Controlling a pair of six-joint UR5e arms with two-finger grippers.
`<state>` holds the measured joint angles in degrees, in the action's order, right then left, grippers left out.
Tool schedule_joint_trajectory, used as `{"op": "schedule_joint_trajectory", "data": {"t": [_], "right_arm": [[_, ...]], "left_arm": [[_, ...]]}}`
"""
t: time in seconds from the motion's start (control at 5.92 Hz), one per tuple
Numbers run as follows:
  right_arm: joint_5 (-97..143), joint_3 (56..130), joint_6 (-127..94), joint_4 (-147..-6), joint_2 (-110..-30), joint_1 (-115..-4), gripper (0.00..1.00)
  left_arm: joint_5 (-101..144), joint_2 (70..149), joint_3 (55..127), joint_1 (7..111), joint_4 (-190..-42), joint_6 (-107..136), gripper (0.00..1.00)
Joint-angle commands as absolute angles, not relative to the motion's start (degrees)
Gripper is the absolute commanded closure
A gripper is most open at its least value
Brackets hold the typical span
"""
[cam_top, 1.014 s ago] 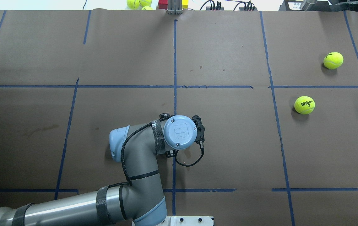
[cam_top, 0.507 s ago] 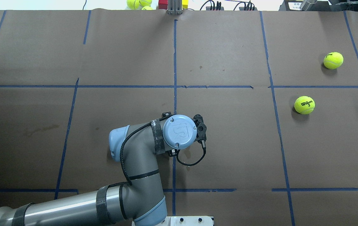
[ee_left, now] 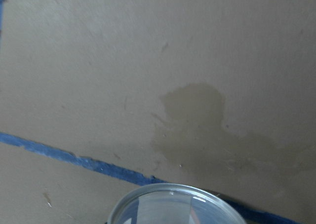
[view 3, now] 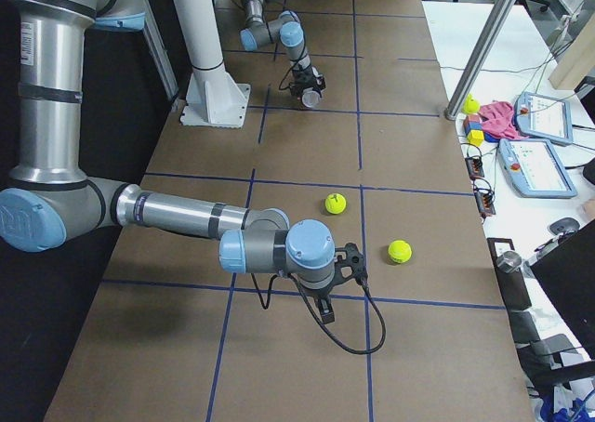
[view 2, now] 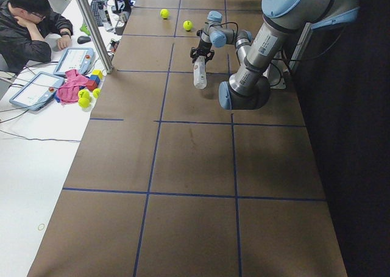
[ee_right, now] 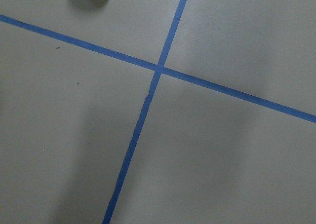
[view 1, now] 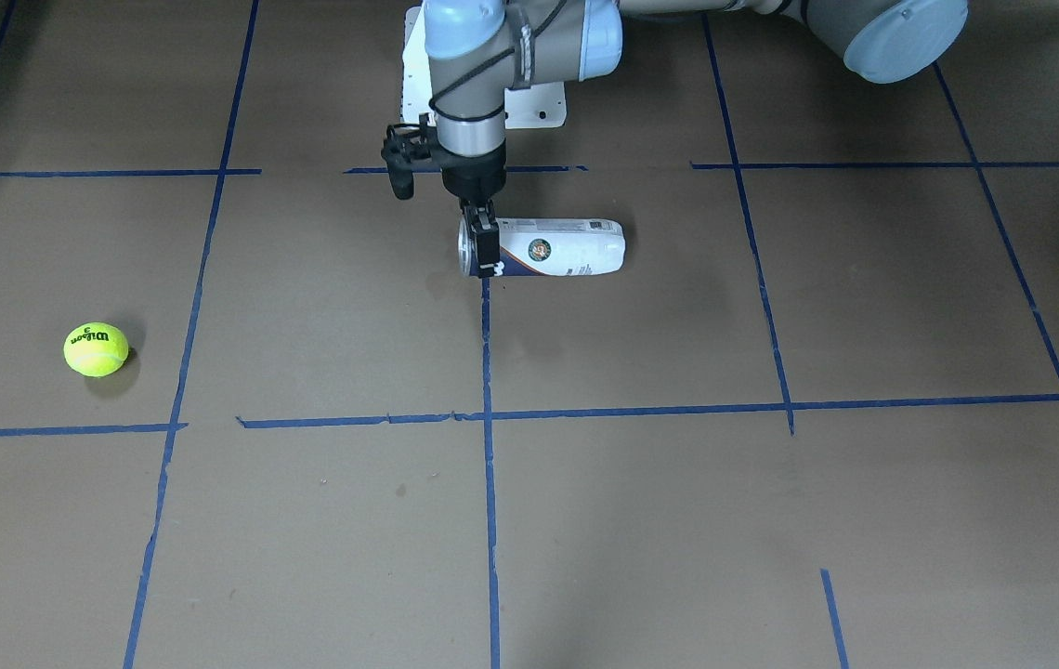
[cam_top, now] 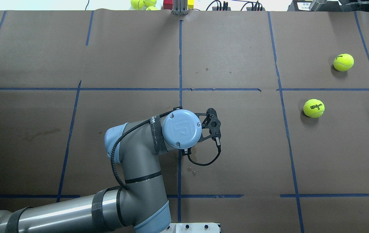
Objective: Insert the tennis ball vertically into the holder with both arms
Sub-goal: 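Lift the can with the left gripper and stand it upright, open end up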
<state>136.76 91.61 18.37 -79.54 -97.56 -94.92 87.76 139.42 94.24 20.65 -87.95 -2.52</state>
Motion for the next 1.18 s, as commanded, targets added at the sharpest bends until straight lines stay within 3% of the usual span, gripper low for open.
{"op": "schedule_joint_trajectory", "data": {"t": [0.0,0.34,1.01], "right_arm": [[136.8,91.6,18.4,-79.5,-97.6,-94.9,0.0],[136.8,91.6,18.4,-79.5,-97.4,-94.9,0.0],[136.8,91.9,18.4,-79.5,-97.2,-94.9,0.0]], "left_arm": [[88.1,139.6,103.2,23.2,-93.6,-1.5,0.19],[88.2,139.0,103.4,26.2,-113.8,8.3,0.19],[85.7,129.2,101.9,29.0,-152.7,21.2,0.19]]}}
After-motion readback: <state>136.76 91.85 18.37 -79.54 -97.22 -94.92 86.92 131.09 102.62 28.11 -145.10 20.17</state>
